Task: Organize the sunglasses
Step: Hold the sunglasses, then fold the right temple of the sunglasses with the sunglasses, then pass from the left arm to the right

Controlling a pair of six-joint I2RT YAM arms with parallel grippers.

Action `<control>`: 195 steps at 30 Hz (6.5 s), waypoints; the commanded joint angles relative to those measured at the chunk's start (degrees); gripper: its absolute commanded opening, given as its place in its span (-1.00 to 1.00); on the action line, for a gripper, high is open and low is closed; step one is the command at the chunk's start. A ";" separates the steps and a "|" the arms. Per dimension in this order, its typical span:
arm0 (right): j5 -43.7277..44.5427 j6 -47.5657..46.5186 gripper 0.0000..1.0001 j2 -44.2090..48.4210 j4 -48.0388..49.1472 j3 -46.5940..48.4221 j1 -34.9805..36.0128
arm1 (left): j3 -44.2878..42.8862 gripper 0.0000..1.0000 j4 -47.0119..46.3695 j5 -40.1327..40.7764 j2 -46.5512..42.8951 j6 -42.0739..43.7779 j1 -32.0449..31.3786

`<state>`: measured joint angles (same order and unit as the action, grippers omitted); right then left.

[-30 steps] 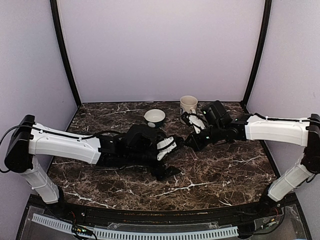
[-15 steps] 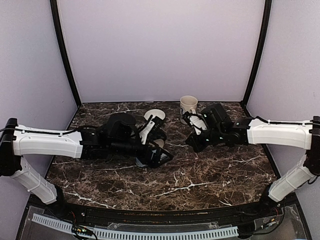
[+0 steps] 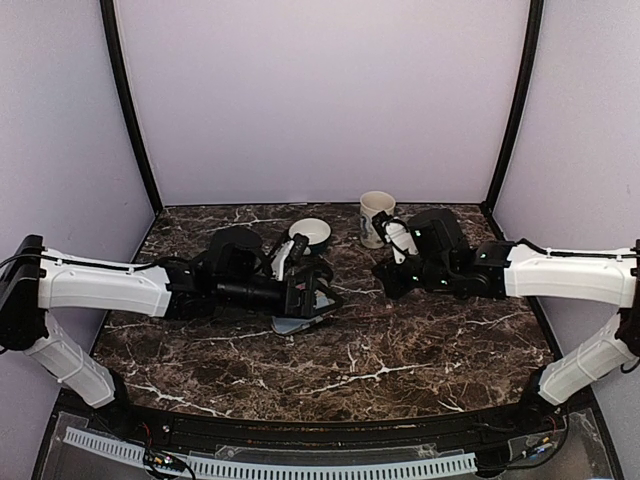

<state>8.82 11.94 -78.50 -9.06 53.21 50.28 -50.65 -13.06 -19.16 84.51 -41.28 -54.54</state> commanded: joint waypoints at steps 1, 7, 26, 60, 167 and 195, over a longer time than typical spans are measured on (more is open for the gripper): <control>2.16 1.32 -1.00 1.63 3.21 -0.39 0.87 | -1.73 0.98 -2.65 -3.30 2.45 -3.52 -0.12; 2.56 1.76 -1.00 2.29 3.65 -0.90 0.96 | -1.69 0.97 -5.61 -5.54 4.13 -4.94 -0.12; 4.52 2.38 -1.00 2.39 3.79 -1.36 1.13 | -3.66 0.46 -4.96 -7.50 6.41 -7.28 -0.17; 6.20 2.20 -1.00 2.03 3.61 -1.17 1.84 | -4.32 0.12 -2.25 -8.82 7.44 -5.88 -0.21; -20.86 -11.45 0.74 -0.24 -4.31 -1.61 2.77 | 9.68 -1.00 -5.23 -15.40 -5.01 -11.06 6.90; -10.09 -21.53 -0.02 -11.80 -15.08 14.38 11.12 | 6.60 -1.00 -4.80 -25.22 -0.53 -13.18 8.40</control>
<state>-2.94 -8.93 -89.71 -24.25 65.23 60.73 -42.41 -16.67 -41.91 83.88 -54.35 -46.33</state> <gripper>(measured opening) 0.509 0.461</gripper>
